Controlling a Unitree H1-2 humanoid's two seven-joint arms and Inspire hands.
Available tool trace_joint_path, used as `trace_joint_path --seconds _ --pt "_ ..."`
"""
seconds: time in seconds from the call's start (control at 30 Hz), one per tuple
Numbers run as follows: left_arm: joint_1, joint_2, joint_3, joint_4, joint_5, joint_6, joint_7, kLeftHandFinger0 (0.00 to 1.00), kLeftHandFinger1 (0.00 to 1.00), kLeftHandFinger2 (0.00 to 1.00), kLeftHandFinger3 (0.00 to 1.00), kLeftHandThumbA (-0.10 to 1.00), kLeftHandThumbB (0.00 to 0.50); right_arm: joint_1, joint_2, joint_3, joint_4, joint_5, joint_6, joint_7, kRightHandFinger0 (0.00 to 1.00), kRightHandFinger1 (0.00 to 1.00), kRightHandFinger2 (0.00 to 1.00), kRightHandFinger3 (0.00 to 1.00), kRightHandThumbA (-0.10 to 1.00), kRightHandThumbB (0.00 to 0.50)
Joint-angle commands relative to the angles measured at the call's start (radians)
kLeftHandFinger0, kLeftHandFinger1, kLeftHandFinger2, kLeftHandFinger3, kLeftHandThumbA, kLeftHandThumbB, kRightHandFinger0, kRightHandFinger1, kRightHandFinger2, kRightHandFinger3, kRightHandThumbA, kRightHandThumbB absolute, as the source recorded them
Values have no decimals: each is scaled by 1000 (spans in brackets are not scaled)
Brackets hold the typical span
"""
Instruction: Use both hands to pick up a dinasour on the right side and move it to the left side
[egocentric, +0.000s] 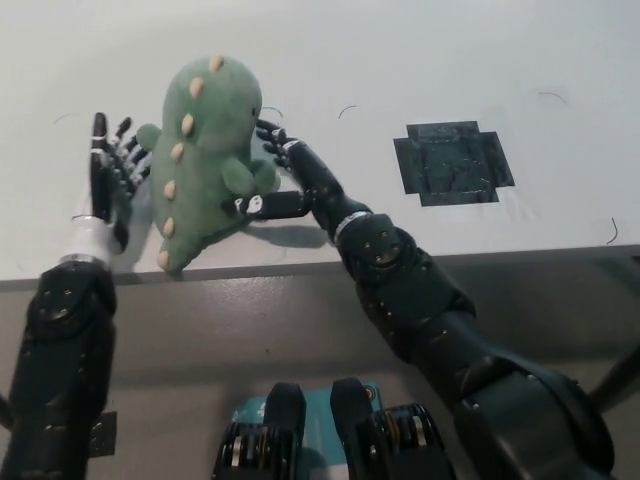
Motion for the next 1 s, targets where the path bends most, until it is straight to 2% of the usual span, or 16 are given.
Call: trace_joint_path --seconds 0.0,0.03,0.1,0.17,0.2,0.3,0.37,0.43,0.6,0.67,0.73,0.8,0.87,0.97 --pt "13 58 12 -72 -21 25 -42 1000 1000 1000 1000 1000 374 -50 -27 -25 -46 17 -74 8 1000 1000 1000 1000 1000 64" --pt "24 72 12 -75 -25 14 -57 1000 1000 1000 1000 1000 358 -53 -39 -32 -51 20 -82 11 1000 1000 1000 1000 1000 76" --pt "58 101 22 -102 -51 -2 -99 1000 1000 1000 1000 1000 342 -58 -51 -48 -49 32 -123 24 1000 1000 1000 1000 1000 30" --pt "74 110 23 -113 -64 -17 -123 1000 1000 1000 1000 1000 322 -57 -60 -52 -53 27 -128 20 1000 1000 1000 1000 1000 51" --pt "108 120 27 -156 -79 -9 -142 1000 1000 1000 1000 1000 293 -48 -76 -60 -80 36 -99 37 1000 1000 1000 1000 1000 25" --pt "160 136 31 -218 -84 -3 -154 1000 1000 1000 1000 1000 315 -32 -99 -69 -115 36 -86 41 1000 1000 1000 1000 1000 25" --pt "193 152 26 -232 -73 -38 -169 1000 1000 1000 1000 1000 290 -19 -115 -76 -132 41 -97 47 1000 1000 1000 1000 1000 12" --pt "218 158 27 -255 -76 -46 -176 1000 1000 1000 1000 1000 313 -7 -122 -80 -151 42 -100 51 1000 1000 1000 1000 1000 23" --pt "276 158 41 -316 -59 -60 -149 1000 1000 1000 1000 1000 322 49 -127 -85 -273 52 -71 80 1000 1000 1000 1000 1000 22" --pt "325 129 48 -384 -40 -59 -111 1000 1000 1000 1000 1000 358 142 -130 -83 -447 81 -23 124 1000 1000 1000 1000 1000 0" --pt "362 101 39 -436 -9 -68 -87 1000 1000 1000 1000 1000 339 210 -147 -77 -537 88 -19 147 1000 1000 1000 1000 1000 0" --pt "389 59 33 -477 -6 -68 -73 1000 1000 1000 1000 1000 362 289 -176 -83 -641 108 0 170 1000 1000 1000 1000 1000 1" --pt "396 41 31 -496 -10 -64 -72 1000 1000 1000 1000 1000 346 326 -192 -88 -692 119 18 182 1000 1000 1000 1000 1000 0" --pt "400 13 25 -518 -15 -74 -81 1000 1000 1000 1000 1000 351 396 -223 -106 -788 144 74 195 1000 1000 1000 1000 1000 12"
